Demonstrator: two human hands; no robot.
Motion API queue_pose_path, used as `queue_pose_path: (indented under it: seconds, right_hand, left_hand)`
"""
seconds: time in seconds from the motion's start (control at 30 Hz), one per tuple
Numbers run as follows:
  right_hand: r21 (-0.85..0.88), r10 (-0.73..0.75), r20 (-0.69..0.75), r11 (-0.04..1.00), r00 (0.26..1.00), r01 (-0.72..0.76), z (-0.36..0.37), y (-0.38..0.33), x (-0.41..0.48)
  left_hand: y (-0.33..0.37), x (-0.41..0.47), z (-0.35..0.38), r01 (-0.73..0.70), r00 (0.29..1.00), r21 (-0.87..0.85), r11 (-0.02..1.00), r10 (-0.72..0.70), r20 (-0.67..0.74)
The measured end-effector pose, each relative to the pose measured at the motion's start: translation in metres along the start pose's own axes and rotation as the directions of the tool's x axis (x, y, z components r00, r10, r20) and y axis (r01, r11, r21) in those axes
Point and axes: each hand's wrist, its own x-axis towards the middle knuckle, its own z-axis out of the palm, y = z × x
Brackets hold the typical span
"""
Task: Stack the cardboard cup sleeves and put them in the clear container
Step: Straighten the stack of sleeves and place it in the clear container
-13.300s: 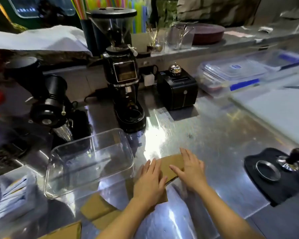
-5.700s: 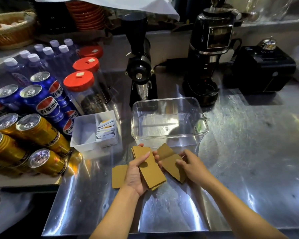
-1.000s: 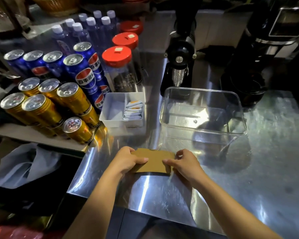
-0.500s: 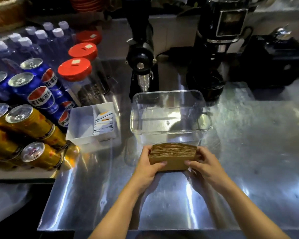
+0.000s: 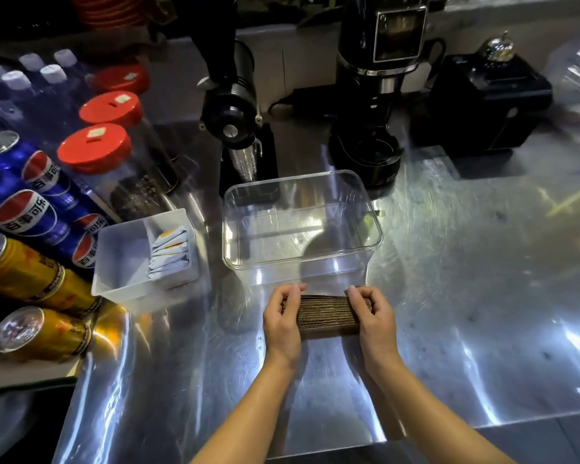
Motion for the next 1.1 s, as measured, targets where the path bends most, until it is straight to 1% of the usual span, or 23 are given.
queue_pose_path:
  seconds: [0.1,0.17,0.23,0.37,0.47,0.5,0.57,0.63,0.67,0.73,0.77,0.8,0.83,0.87,1.0,1.03,1.1]
  right_hand:
    - [0.018,0.02,-0.073,1.0,0.997,-0.019,0.007,-0.002,0.003]
    - [0.026,0.017,-0.1,1.0,0.995,-0.015,0.009,-0.003,0.005]
    - [0.025,0.002,-0.121,1.0,0.993,0.001,0.01,-0.004,0.006]
    - [-0.042,-0.008,-0.084,0.999,0.996,0.004,0.008,0.003,0.004]
    - [-0.093,-0.028,-0.063,0.995,0.998,0.023,0.007,0.007,0.005]
    - [-0.103,-0.032,-0.061,0.994,0.998,0.026,0.007,0.007,0.006]
    - [-0.11,-0.036,-0.054,0.993,0.998,0.03,0.007,0.008,0.009]
    - [-0.124,-0.036,-0.04,0.992,0.999,0.031,0.006,0.008,0.01]
    - [-0.13,-0.035,-0.035,0.991,0.999,0.031,0.006,0.008,0.01]
    - [-0.132,-0.036,-0.029,0.991,0.999,0.032,0.006,0.008,0.011]
    - [-0.131,-0.037,-0.027,0.991,0.999,0.033,0.006,0.008,0.011]
    - [-0.131,-0.038,-0.026,0.991,0.999,0.034,0.005,0.008,0.012]
    - [-0.128,-0.039,-0.023,0.991,0.999,0.036,0.005,0.008,0.012]
    - [-0.127,-0.04,-0.02,0.991,0.999,0.037,0.004,0.008,0.012]
    - [-0.144,-0.046,0.017,0.988,0.999,0.048,0.003,0.008,0.012]
    - [-0.143,-0.054,0.042,0.988,0.998,0.059,0.001,0.007,0.012]
    - [-0.145,-0.058,0.139,0.986,0.989,0.078,-0.005,0.004,0.011]
  left_hand:
    - [0.003,0.001,0.004,0.01,0.999,0.007,1.0,-0.01,-0.036]
    - [0.006,0.001,0.007,0.03,0.999,-0.012,0.999,-0.031,-0.044]
    - [0.007,0.001,0.007,0.016,0.998,0.0,1.0,-0.016,-0.062]
    - [0.004,0.006,0.003,0.014,0.996,-0.01,1.0,-0.015,-0.083]
    - [0.003,0.009,0.001,-0.004,0.999,0.02,1.0,0.005,-0.048]
    - [0.004,0.009,0.001,-0.01,0.999,0.007,1.0,0.011,-0.042]
    - [0.006,0.008,-0.004,-0.01,1.0,-0.074,0.997,0.008,-0.025]
    - [0.008,0.005,-0.019,-0.001,1.0,-0.122,0.992,0.004,0.029]
    - [0.008,0.003,-0.03,0.001,0.997,-0.089,0.996,0.006,0.081]
    - [0.009,0.001,-0.051,-0.011,0.976,0.083,0.997,-0.007,0.219]
    - [0.011,0.001,-0.057,-0.038,0.957,0.212,0.977,-0.026,0.29]
    - [0.013,0.002,-0.062,-0.085,0.941,0.346,0.934,-0.039,0.337]
    - [0.014,0.003,-0.063,-0.132,0.932,0.442,0.887,-0.04,0.359]
    - [0.015,0.005,-0.063,-0.163,0.928,0.482,0.861,-0.032,0.371]
    - [0.012,0.005,-0.059,-0.181,0.936,0.523,0.833,-0.018,0.352]
    - [0.011,0.004,-0.059,-0.178,0.939,0.529,0.83,-0.018,0.344]
    - [0.011,0.004,-0.059,-0.178,0.941,0.547,0.818,-0.02,0.337]
